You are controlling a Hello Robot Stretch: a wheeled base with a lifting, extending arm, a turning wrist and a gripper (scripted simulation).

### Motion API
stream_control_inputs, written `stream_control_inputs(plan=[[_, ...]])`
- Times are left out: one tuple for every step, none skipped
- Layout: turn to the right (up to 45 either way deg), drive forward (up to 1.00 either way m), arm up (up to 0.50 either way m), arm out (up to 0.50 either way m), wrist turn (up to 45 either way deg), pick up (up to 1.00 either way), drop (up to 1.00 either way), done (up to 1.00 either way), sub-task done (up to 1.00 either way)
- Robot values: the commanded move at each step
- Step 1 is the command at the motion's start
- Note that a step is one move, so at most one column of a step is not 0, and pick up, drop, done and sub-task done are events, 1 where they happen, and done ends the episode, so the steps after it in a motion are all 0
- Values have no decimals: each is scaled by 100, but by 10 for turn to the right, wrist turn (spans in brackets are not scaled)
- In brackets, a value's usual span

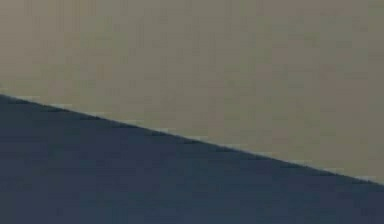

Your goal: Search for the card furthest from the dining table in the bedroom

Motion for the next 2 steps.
stream_control_inputs(plan=[[0, 45, 0, 0, 0, 0, 0, 0, 0], [-450, 0, 0, 0, 0, 0, 0, 0, 0]])
